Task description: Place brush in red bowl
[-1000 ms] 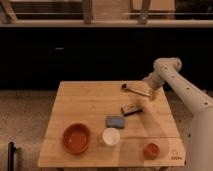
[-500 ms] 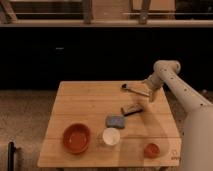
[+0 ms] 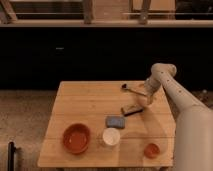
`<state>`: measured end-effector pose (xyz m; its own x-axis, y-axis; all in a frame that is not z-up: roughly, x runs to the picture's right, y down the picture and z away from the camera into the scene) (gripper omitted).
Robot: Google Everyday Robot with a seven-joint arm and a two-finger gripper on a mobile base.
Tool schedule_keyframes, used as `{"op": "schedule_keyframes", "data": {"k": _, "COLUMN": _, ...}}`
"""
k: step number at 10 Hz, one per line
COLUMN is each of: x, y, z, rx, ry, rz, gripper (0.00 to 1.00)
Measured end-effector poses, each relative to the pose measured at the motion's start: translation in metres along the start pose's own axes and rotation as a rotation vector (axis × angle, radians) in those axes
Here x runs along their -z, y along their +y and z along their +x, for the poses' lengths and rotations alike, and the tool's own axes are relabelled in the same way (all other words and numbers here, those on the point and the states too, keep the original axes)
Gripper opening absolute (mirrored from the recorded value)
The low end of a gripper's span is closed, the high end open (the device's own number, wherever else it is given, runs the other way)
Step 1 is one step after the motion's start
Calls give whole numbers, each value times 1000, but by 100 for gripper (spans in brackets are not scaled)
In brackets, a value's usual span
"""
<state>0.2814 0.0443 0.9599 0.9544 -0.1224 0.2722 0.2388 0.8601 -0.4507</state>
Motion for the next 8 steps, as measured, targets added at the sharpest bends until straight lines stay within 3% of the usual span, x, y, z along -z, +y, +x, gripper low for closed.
{"op": "schedule_keyframes", "data": {"k": 2, "x": -12, "y": 9, "z": 5, "rx": -2, "ry": -15, "rz": -18, "gripper": 80}}
{"op": "schedule_keyframes", "data": {"k": 8, "x": -28, "y": 2, "z": 7, "rx": -4, "ry": -42, "rz": -36, "gripper": 80}}
